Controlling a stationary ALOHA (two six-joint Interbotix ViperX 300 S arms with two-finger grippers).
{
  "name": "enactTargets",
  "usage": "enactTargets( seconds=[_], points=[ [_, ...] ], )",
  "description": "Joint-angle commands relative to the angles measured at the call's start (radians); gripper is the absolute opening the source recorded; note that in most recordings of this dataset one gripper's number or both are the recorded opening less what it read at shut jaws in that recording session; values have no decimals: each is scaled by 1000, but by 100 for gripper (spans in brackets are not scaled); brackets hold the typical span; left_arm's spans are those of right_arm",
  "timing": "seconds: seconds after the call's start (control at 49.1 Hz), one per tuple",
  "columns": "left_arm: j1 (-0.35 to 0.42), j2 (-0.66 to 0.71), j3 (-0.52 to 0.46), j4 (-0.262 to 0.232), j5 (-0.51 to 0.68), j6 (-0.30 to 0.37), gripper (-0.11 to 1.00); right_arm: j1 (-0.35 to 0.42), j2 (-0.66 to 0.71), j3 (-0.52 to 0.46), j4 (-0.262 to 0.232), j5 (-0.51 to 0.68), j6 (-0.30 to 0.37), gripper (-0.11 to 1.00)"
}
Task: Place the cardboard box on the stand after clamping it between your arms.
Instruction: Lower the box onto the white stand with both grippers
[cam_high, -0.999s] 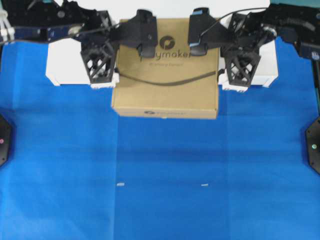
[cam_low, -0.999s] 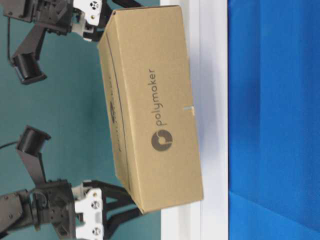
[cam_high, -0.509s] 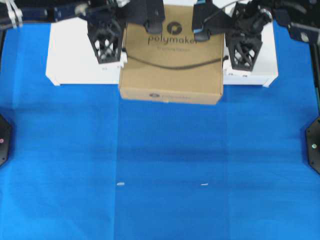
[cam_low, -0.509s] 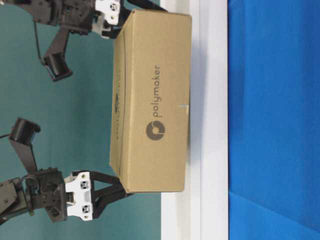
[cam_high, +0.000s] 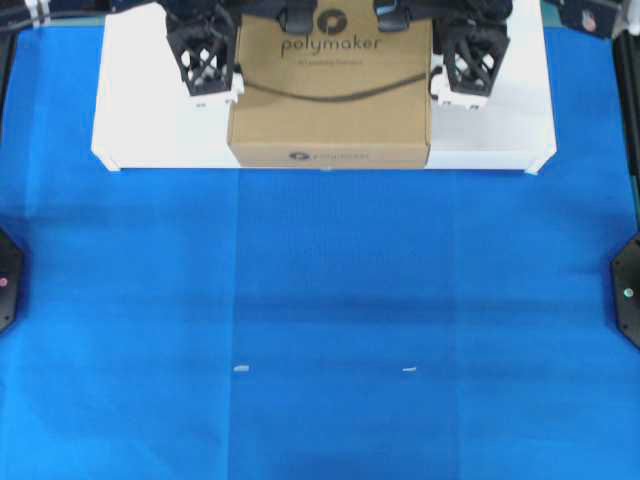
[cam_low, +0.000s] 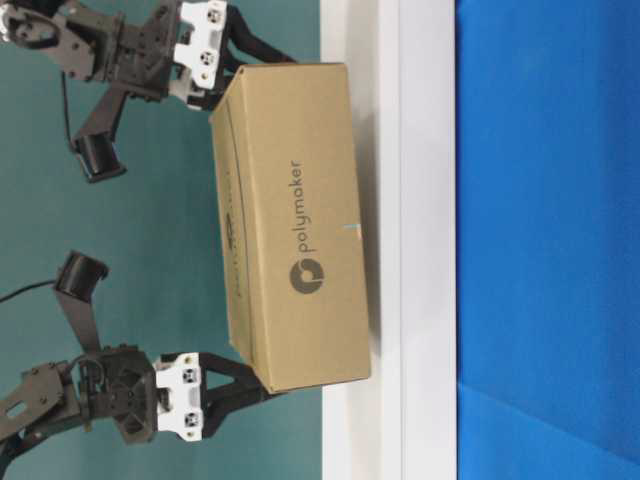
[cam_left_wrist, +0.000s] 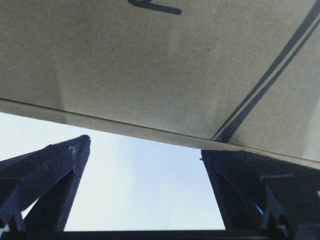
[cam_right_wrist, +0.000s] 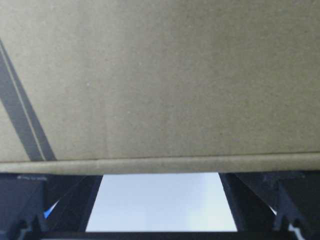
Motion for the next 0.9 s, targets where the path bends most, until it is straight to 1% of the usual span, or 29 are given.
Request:
enactTargets(
  seconds=[0.0,0.082,0.143,0.285,0.489,0.734,0.876],
  points=[
    [-40,-9,-124,-18,-101,-18,88,34,6,-117,94,-60,5,96],
    [-35,-2,-138,-18,-103,-15,88,21,26,-135,115,-55,-23,96],
    [-32,6,-146,-18,-103,-9,88,18,35,-141,120,-52,-31,96],
    [-26,26,-155,-18,-103,17,88,6,44,-152,123,-49,-34,96],
    [-17,34,-167,-18,-103,18,88,-14,55,-155,124,-41,-44,96],
    [-12,41,-181,-18,-95,18,88,-20,67,-153,124,-48,-48,96],
    [-12,41,-178,-18,-94,17,88,-26,81,-149,124,-49,-63,96]
  ],
)
